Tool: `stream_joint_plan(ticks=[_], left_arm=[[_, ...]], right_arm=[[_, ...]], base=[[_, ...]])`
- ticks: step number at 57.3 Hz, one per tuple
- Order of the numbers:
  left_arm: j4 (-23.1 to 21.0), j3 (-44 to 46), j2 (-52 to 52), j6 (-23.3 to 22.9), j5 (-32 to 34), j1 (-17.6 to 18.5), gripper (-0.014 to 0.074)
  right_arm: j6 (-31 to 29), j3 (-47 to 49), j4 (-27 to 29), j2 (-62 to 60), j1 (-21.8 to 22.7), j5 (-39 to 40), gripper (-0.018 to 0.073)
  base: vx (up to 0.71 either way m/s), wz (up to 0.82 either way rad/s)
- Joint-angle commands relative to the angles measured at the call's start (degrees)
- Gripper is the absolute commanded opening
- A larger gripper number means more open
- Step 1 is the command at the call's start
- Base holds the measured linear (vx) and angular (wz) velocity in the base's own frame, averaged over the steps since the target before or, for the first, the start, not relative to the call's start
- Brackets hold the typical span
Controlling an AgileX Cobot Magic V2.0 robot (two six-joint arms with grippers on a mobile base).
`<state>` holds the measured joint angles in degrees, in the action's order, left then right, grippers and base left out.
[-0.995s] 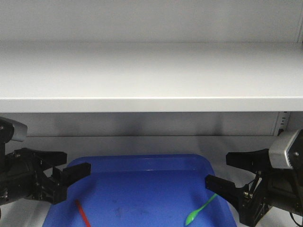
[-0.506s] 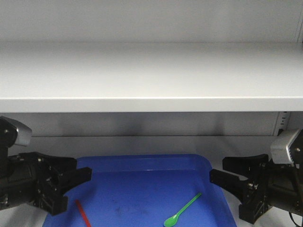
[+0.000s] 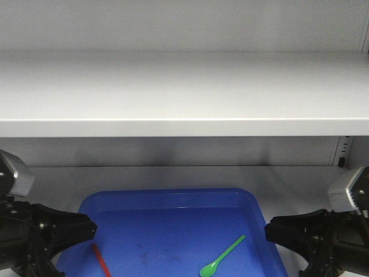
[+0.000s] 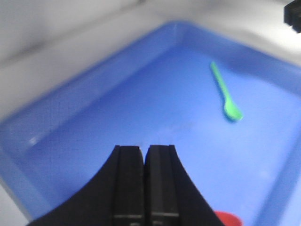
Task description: Sort red and green spoons into left cabinet
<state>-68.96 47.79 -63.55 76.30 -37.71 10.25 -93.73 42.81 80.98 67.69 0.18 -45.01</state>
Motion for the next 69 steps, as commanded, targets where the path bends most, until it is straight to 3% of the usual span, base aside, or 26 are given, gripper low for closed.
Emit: stream_joint_plan(ticks=[1,12,20,31,41,61,69], left_arm=[[-2.79,0.77,4.55,-1.02,0.68,0.02,-0.0001],[-2.81,-6.78,14.33,-1.83,6.40,0.02,-0.0001],[-2.85,-13.12,23.71,-3.75,9.80,0.02,-0.0001],[-2.79,-18.97,34.45,-9.74,10.77,0.02,-0.0001],[-2.79,-23.59,41.68,-10.60,11.94,0.02,-0.0001],[-1.64,-25.39,44.12,-13.29,14.52,0.02,-0.0001],[-1.77,-25.39,44.12,-13.29,13.82,0.02,-0.0001]], right_arm=[[2.70,1.66,0.96,-4.37,-0.05,1.12,-0.0003],[7.94,1.66,-2.19,-12.67,-0.05,3.70,-0.0003],[13.14,1.66,-7.42,-18.86,-0.05,4.40,-0.0003],[22.11,1.66,-16.27,-24.19,-0.05,7.84,-0.0003],[27.54,1.49,-20.87,-28.01,-0.05,10.25,-0.0003],[31.05,-12.76,-19.69,-41.52,-0.05,21.68,-0.0003],[31.10,-14.18,-19.01,-44.49,-0.05,21.22,-0.0003]], base=[[0.00,0.00],[0.00,0.00],[0.00,0.00],[0.00,0.00],[0.00,0.00],[0.00,0.00],[0.00,0.00]])
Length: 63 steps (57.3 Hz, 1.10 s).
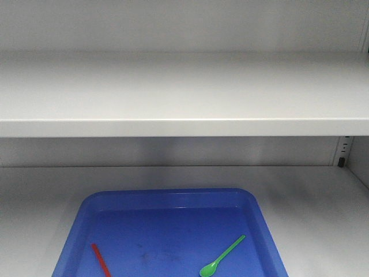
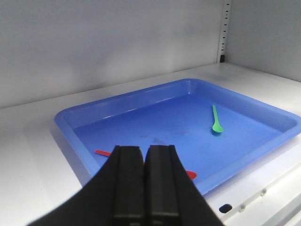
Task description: Sort red and green spoons into left cabinet
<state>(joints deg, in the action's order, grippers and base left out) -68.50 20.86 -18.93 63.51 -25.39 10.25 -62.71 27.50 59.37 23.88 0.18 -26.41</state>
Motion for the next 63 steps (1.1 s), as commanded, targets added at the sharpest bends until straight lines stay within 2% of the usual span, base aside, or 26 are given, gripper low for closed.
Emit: stream_joint_plan(ticks=[1,36,44,48,51,58,63], left_arm=[[-2.23,1.55,-0.50,-0.50,1.35,0.02,-0.0001],[-2.16,1.55,-0.50,-0.50,1.00,0.02,-0.0001],[-1.54,1.55,-0.50,-0.55,5.00,0.02,-0.0001],[1.34,1.55,-0.12,-1.01,5.68,-0.10,-0.0001],[6.17,1.55,0.94,-3.05,6.17,-0.90,-0.0001],[16.74,1.55,5.27,-12.84,7.92,-3.75,-0.0001],[24.91,0.45,9.46,-22.19,11.12,-5.77,-0.0001]], right_arm=[[0.08,1.00,2.61,-0.76,-0.05,2.28,-0.0003],[0.01,0.99,2.70,-1.10,-0.05,1.39,-0.0003],[0.01,0.99,2.70,-1.10,-0.05,1.39,-0.0003],[0.01,0.99,2.70,-1.10,-0.05,1.39,-0.0003],[0.01,0.99,2.70,-1.10,-0.05,1.39,-0.0003],[0.01,0.99,2.70,-1.10,-0.05,1.39,-0.0003],[0.01,0.99,2.70,-1.10,-0.05,1.39,-0.0003]], base=[[0.00,0.00],[0.00,0.00],[0.00,0.00],[0.00,0.00],[0.00,0.00],[0.00,0.00],[0.00,0.00]])
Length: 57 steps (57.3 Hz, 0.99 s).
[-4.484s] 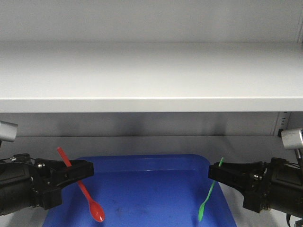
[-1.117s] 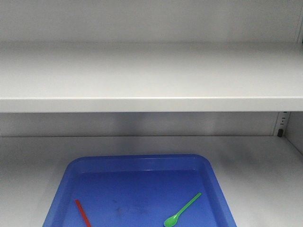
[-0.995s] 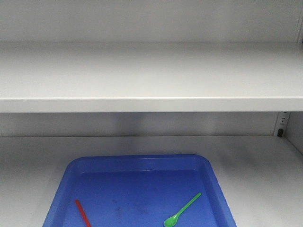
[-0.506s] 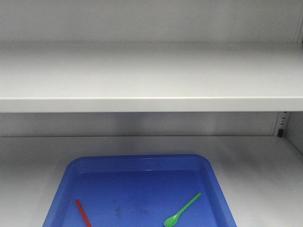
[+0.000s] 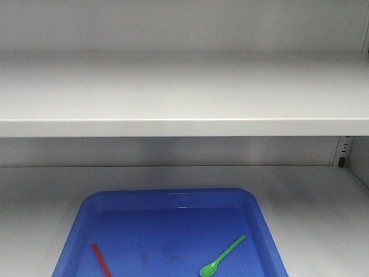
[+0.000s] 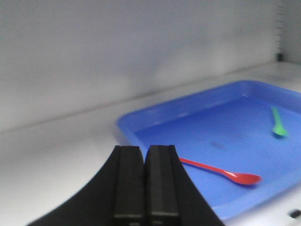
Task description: Sort red and green spoons into left cabinet
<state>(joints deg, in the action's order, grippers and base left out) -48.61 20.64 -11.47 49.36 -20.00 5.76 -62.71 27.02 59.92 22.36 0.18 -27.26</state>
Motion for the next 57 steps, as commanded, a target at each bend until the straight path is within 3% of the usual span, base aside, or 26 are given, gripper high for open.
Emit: stream_joint_plan(ticks=[1,13,20,25,32,43,57], left_arm=[[5.99,0.34,2.66,-9.43,6.48,-1.55,-0.0001],[23.48,-8.46,13.61,-30.93,11.85,-4.27,-0.0001],[33.64,-13.79,13.09,-42.38,12.70,-4.33,-0.0001],[38.46,-18.18,13.19,-49.36,17.72,-4.33,-0.0001],[39.53,-23.35,13.19,-52.17,26.84,-4.33,-0.0001],[44.53,-23.18,13.19,-51.06,26.50,-4.33,-0.0001],[44.29,-23.18,13.19,-51.06,25.11,-4.33,-0.0001]], right_arm=[[0.01,1.47,2.15,0.42,-0.05,2.24,-0.0003],[0.01,1.47,2.15,0.42,-0.05,2.24,-0.0003],[0.01,1.47,2.20,0.30,-0.05,2.28,-0.0003],[0.01,1.47,2.20,0.43,-0.05,2.30,-0.0003],[0.01,1.47,2.20,0.43,-0.05,2.30,-0.0003],[0.01,1.47,2.20,0.43,-0.05,2.36,-0.0003],[0.01,1.47,2.20,0.43,-0.05,2.29,-0.0003]], base=[[0.00,0.00],[0.00,0.00],[0.00,0.00],[0.00,0.00],[0.00,0.00],[0.00,0.00],[0.00,0.00]])
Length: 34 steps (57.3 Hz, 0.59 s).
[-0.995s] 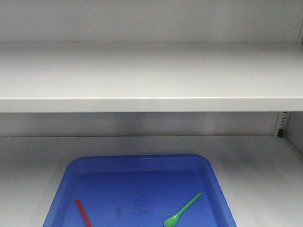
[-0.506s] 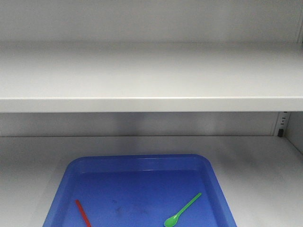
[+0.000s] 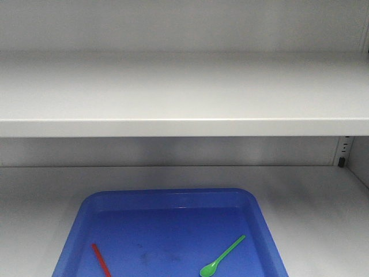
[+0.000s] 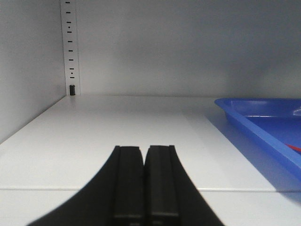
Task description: Sort red and green spoons into left cabinet
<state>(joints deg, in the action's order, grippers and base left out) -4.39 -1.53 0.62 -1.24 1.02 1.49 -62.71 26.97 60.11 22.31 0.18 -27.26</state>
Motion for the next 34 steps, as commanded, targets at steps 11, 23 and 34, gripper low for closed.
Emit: stream_joint_plan(ticks=[11,23,34], left_arm=[[0.06,-1.00,1.10,-0.47,4.09,-0.06,-0.0001],[0.06,-1.00,1.10,-0.47,4.09,-0.06,-0.0001],[0.06,-1.00,1.10,-0.47,4.09,-0.06,-0.0001]], right_arm=[[0.01,1.52,2.01,0.47,-0.05,2.29,-0.0003],[0.01,1.52,2.01,0.47,-0.05,2.29,-0.0003],[0.01,1.52,2.01,0.47,-0.05,2.29,-0.0003]], base=[[0.00,0.00],[0.00,0.00],[0.00,0.00]])
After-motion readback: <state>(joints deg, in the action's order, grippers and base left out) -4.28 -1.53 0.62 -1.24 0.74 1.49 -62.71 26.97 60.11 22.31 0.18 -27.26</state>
